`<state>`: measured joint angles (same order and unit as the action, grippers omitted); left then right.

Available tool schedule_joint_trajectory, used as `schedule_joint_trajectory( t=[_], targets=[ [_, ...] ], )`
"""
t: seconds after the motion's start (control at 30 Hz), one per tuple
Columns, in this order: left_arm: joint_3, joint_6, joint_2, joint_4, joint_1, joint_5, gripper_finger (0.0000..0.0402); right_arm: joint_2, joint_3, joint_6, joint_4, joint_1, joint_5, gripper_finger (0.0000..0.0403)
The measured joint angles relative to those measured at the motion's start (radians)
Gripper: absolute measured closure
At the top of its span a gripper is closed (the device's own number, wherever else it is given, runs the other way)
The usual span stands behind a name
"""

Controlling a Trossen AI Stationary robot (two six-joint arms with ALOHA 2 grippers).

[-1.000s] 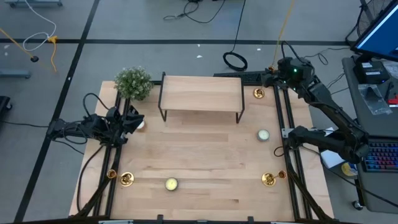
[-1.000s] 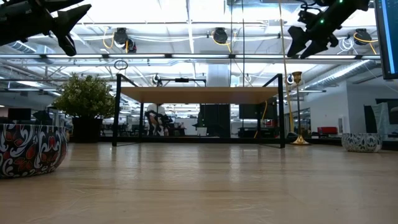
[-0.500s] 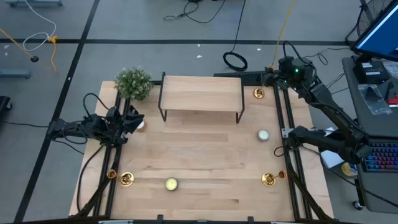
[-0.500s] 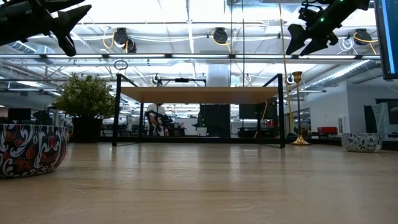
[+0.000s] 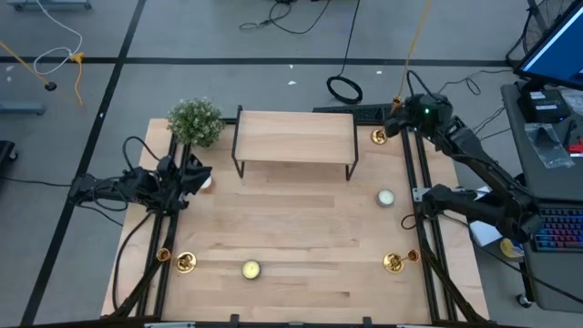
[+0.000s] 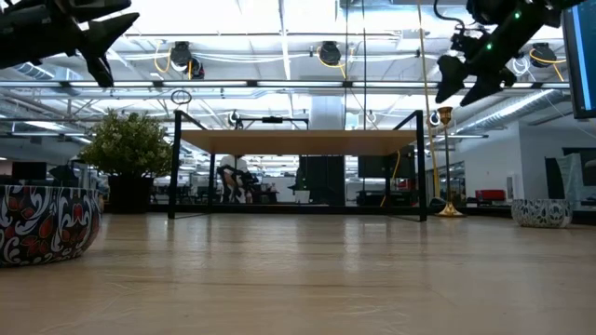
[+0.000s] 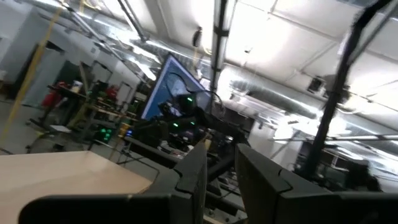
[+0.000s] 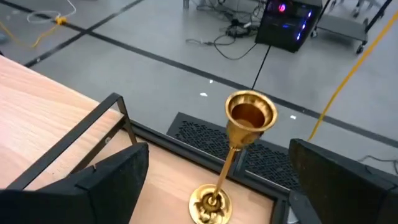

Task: Pick & Place candle stick holders
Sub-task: Put the top gold candle holder on the shelf

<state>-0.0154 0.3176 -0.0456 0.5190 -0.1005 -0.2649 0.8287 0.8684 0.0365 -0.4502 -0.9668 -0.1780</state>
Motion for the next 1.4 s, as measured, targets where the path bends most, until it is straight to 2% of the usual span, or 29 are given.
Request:
schedule_joint_trajectory(
  t=[0.33,0.63,0.83,1.07,1.4],
  targets=[
    [0.0,0.0,0.0,0.0,0.0,-0.011,0.0316,-0.06,-0.162,-0.096,0.233,0.01,0.0,0.0021],
    [0.0,0.001,0.0,0.001,0.0,-0.087,0.0316,-0.06,-0.247,-0.128,0.354,0.009,-0.013,0.0024],
    [0.0,0.001,0.0,0.001,0.0,-0.104,0.0316,-0.06,-0.299,-0.084,0.538,0.002,-0.034,0.0025],
    [0.0,0.001,0.0,0.001,0.0,-0.104,0.0316,-0.047,-0.302,-0.044,0.561,-0.002,-0.039,0.0025],
    [0.0,0.001,0.0,0.001,0.0,-0.104,0.0316,0.053,-0.302,0.041,0.67,-0.002,-0.059,0.0025]
  ],
)
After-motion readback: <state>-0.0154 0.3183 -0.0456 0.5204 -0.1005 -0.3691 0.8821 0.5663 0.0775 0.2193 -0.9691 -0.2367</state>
